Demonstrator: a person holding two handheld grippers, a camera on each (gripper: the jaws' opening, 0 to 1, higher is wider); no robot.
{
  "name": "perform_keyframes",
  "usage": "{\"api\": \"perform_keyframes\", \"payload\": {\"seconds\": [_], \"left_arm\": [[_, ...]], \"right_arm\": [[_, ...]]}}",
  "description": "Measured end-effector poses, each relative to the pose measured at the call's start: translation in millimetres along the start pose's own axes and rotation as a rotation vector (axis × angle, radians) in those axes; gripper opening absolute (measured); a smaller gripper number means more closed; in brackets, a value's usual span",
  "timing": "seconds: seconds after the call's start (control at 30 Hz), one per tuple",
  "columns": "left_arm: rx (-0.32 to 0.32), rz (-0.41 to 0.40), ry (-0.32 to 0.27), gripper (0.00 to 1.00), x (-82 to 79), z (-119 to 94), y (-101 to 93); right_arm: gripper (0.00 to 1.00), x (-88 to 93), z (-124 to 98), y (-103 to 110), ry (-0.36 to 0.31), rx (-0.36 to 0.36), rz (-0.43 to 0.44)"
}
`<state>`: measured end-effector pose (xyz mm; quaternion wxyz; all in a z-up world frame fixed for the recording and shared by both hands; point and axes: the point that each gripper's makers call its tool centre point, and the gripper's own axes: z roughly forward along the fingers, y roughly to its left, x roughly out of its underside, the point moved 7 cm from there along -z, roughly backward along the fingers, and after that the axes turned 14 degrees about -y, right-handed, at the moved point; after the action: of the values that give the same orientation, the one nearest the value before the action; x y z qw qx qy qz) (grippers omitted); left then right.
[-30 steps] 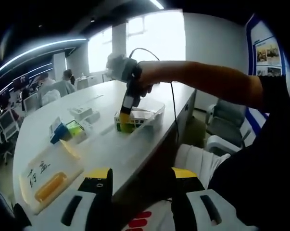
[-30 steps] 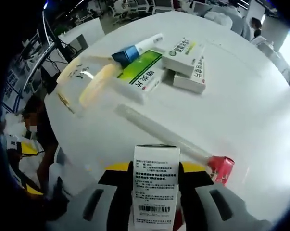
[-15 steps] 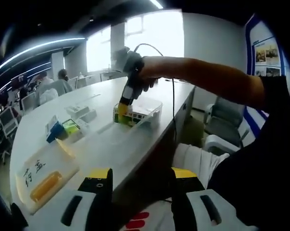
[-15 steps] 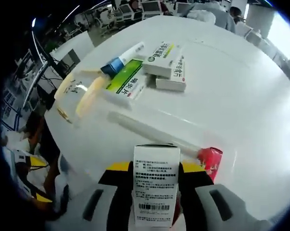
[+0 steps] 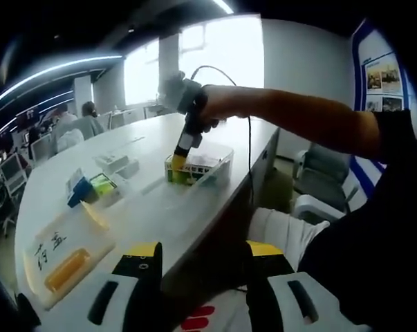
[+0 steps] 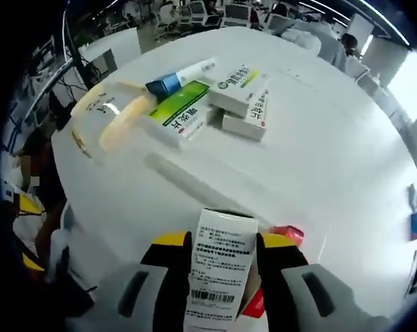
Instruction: Arrange the small medicine boxes into an aligned row inside the storage area until every box is upright, visible, and separated from the surrounding clutter.
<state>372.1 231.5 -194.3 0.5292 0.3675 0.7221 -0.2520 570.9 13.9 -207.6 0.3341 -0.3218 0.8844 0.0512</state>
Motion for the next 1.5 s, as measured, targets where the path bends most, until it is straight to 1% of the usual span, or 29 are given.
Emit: {"api": "perform_keyframes", "payload": {"seconds": [0.13, 0.2, 0.27, 0.3, 0.33, 0.37, 0.4, 0.43, 0.47, 0.5, 0.57, 0.6, 0.67, 0.73, 0.77, 0.8, 0.83, 0.87, 0.93, 0.97, 1.03, 1.07, 1.1, 1.13, 1.23, 1.3, 1.37, 1.47, 1.5], "left_arm": [[0.002, 0.001, -0.003, 0.47, -0.4, 0, -0.7], [0.0, 0.0, -0.002, 0.47, -0.6, 0, -0.5], [0.0, 0.003, -0.002, 0.46, -1.0, 1, -0.9], [0.002, 0.002, -0.005, 0.46, -1.4, 1, -1.5], [0.003, 0.001, -0.006, 0.46, -1.5, 1, -1.8], [0.004, 0.001, -0.004, 0.46, -1.1, 1, -2.1], [0.004, 0.002, -0.001, 0.46, -0.8, 2, -2.3], [0.002, 0.004, 0.002, 0.47, -0.4, 2, -2.3], [0.001, 0.005, 0.002, 0.47, -0.4, 2, -2.4], [0.003, 0.002, -0.001, 0.46, -0.5, 2, -2.8], [0.004, 0.0, 0.0, 0.47, -0.1, 3, -3.3], [0.004, 0.002, 0.003, 0.47, 0.2, 3, -3.3], [0.004, 0.001, 0.006, 0.47, 0.7, 3, -3.2], [0.005, 0.001, 0.004, 0.47, 0.3, 4, -3.5], [0.005, 0.001, 0.003, 0.47, 0.3, 4, -3.6], [0.005, 0.001, 0.005, 0.46, 0.4, 4, -3.7], [0.005, 0.001, 0.008, 0.47, 0.7, 4, -3.6], [0.004, 0.002, 0.012, 0.47, 0.0, 4, -3.6], [0.005, 0.009, 0.007, 0.46, -3.7, 4, -4.6], [0.01, 0.01, 0.001, 0.46, -5.4, 4, -5.5], [0.014, 0.012, -0.003, 0.46, -6.3, 5, -6.0], [0.016, 0.011, -0.002, 0.46, -5.9, 5, -6.0], [0.017, 0.008, -0.002, 0.46, -5.4, 5, -6.0], [0.019, 0.004, -0.003, 0.47, -5.1, 5, -6.2], [0.024, 0.001, -0.007, 0.47, -5.2, 6, -7.3], [0.027, 0.002, -0.005, 0.47, -5.3, 7, -8.5], [0.03, 0.006, -0.005, 0.46, -6.0, 7, -9.9], [0.027, 0.004, -0.007, 0.46, -5.8, 6, -9.7], [0.026, 0.004, -0.006, 0.46, -5.7, 6, -9.6]], "right_arm": [[0.37, 3.7, -7, 6, 0.002, -0.027, -0.116], [0.38, 3.5, -6, 5, -0.003, -0.022, -0.136], [0.38, 1.9, -5, 6, -0.017, -0.05, -0.2], [0.39, 2.7, -6, 6, -0.013, -0.046, -0.196], [0.39, 1.5, -8, 9, -0.006, -0.067, -0.268], [0.36, -2.2, -9, 13, -0.024, -0.116, -0.354], [0.28, -4.5, -10, 16, -0.039, -0.15, -0.397], [0.23, -3.4, -15, 20, -0.048, -0.157, -0.384], [0.21, -2.7, -19, 22, -0.046, -0.147, -0.366], [0.23, -6.3, -17, 22, -0.057, -0.162, -0.379], [0.25, -8.4, -15, 25, -0.057, -0.217, -0.434], [0.24, -3.1, -19, 32, -0.051, -0.233, -0.434], [0.21, 1.2, -18, 40, -0.05, -0.295, -0.394], [0.17, -4.8, -16, 42, -0.094, -0.315, -0.462], [0.14, -4.4, -16, 44, -0.093, -0.33, -0.465], [0.11, -3.0, -17, 54, -0.098, -0.382, -0.457], [0.1, 0.3, -18, 60, -0.091, -0.418, -0.477], [0.1, 4.2, -17, 64, -0.068, -0.429, -0.506], [0.07, 3.8, -11, 63, -0.011, -0.422, -0.596], [0.06, 5.9, -9, 61, 0.008, -0.415, -0.614], [0.03, 9.8, -8, 60, 0.041, -0.41, -0.626], [0.03, 6.8, -3, 53, 0.06, -0.401, -0.622], [0.02, 8.3, -2, 48, 0.085, -0.373, -0.626], [0.01, 8.7, -2, 49, 0.063, -0.387, -0.629], [0.01, 5.3, -1, 44, 0.075, -0.332, -0.601], [0.01, 8.6, -1, 45, 0.087, -0.314, -0.633], [0.01, 12.0, -1, 46, 0.096, -0.299, -0.638], [0.01, 16.6, -3, 42, 0.124, -0.232, -0.562], [0.01, 16.8, -2, 41, 0.126, -0.23, -0.56]]}}
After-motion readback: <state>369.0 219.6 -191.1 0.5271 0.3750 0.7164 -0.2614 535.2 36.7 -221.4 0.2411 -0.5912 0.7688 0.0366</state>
